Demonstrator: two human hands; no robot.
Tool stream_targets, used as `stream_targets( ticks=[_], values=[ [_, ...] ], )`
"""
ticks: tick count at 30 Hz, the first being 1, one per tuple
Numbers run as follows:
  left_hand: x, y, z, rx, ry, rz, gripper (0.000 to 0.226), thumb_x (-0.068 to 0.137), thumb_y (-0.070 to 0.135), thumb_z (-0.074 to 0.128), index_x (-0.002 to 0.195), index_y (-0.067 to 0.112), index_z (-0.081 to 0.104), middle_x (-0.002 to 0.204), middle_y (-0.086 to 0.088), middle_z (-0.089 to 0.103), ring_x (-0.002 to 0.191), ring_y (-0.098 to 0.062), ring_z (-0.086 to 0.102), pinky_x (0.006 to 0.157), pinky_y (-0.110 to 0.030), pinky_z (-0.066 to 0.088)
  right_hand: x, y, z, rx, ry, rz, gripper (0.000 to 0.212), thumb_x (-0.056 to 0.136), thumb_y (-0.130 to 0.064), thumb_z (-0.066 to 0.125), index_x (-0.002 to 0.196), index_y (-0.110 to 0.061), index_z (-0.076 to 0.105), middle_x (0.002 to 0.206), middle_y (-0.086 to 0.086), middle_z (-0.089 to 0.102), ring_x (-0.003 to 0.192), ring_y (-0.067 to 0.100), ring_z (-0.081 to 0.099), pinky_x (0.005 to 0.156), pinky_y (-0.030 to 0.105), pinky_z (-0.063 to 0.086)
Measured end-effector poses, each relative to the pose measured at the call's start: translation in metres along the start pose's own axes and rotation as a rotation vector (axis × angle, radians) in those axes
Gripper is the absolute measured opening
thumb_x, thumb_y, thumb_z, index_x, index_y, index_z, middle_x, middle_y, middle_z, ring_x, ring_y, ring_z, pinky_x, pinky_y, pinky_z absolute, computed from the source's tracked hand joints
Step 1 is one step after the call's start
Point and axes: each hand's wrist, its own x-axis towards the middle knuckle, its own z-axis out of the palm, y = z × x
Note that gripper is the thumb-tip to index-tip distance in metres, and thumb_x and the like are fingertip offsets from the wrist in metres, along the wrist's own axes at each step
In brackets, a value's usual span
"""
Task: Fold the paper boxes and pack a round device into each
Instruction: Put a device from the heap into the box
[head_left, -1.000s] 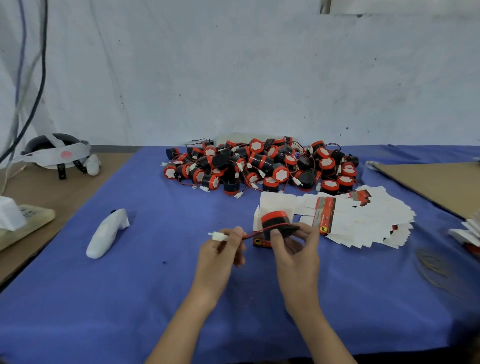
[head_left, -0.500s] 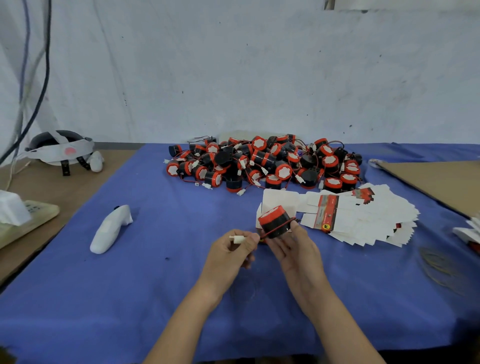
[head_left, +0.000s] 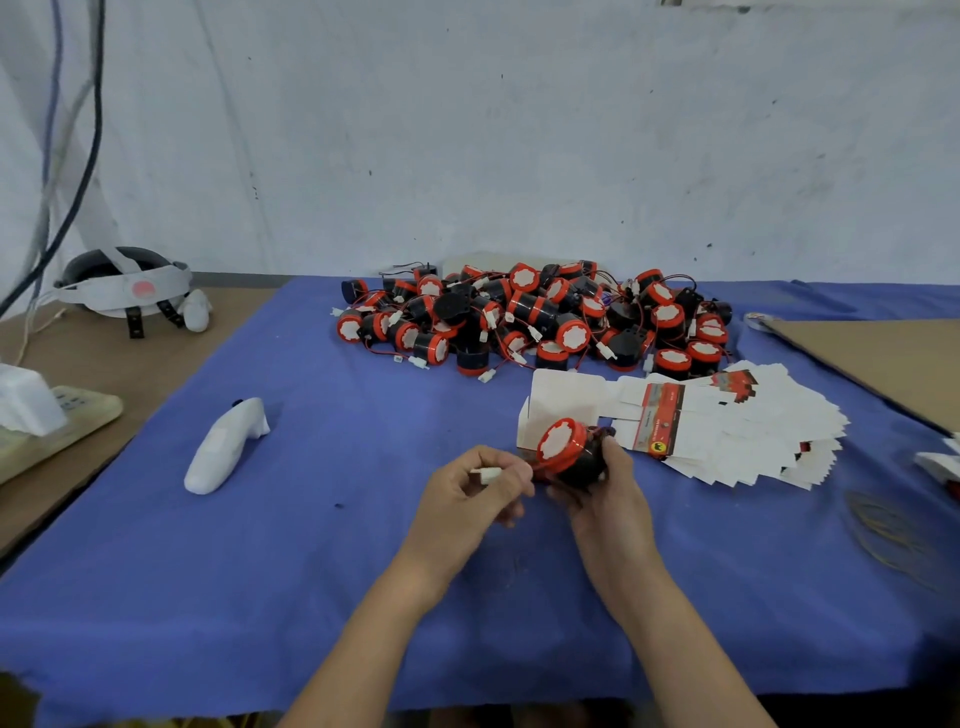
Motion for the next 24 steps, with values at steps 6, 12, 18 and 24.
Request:
stream_targets(
  ticks=[6, 12, 18, 24],
  values=[
    [0.012, 0.002, -0.017, -0.427, 0.347, -0.077, 0.015, 0.093, 0.023, 0.066, 0.079, 0.021, 0.070, 0.082, 0.000, 0.071, 0.063, -0.009, 0.061, 0.057, -0.024, 0.052, -0.005, 0.008, 0.002, -0.344, -0.039, -0.108, 0.054, 0.108, -0.029, 0.036, 0.073, -0.035, 0.077, 0.072, -0.019, 0.071, 0.065, -0.005, 0.062, 0.056, 0.014, 0.047],
    [0.005, -0.007, -0.008, 0.069, 0.240, -0.020, 0.012, 0.094, 0.014, 0.065, 0.083, 0.011, 0.066, 0.076, 0.003, 0.072, 0.061, -0.009, 0.059, 0.055, -0.021, 0.048, -0.004, -0.004, 0.002, 0.280, 0.017, -0.001, 0.042, 0.104, -0.024, 0.038, 0.084, -0.015, 0.074, 0.077, 0.003, 0.074, 0.058, 0.014, 0.065, 0.046, 0.026, 0.050],
    [-0.002, -0.011, -0.001, 0.245, -0.040, -0.044, 0.014, 0.094, 0.022, 0.067, 0.081, 0.024, 0.068, 0.075, 0.002, 0.071, 0.062, -0.006, 0.059, 0.063, -0.017, 0.048, -0.001, 0.004, -0.002, 0.071, 0.029, -0.117, 0.029, 0.107, -0.032, 0.040, 0.106, -0.019, 0.066, 0.091, -0.004, 0.076, 0.085, 0.012, 0.071, 0.068, 0.022, 0.057],
    [0.002, -0.007, -0.008, 0.131, 0.056, -0.077, 0.013, 0.099, 0.015, 0.059, 0.098, 0.009, 0.070, 0.085, 0.001, 0.075, 0.068, -0.008, 0.062, 0.061, -0.021, 0.051, -0.009, 0.012, 0.002, -0.311, -0.128, -0.377, 0.033, 0.088, -0.035, 0.069, 0.116, -0.024, 0.056, 0.107, -0.020, 0.069, 0.105, -0.001, 0.066, 0.084, 0.010, 0.049]
  ],
)
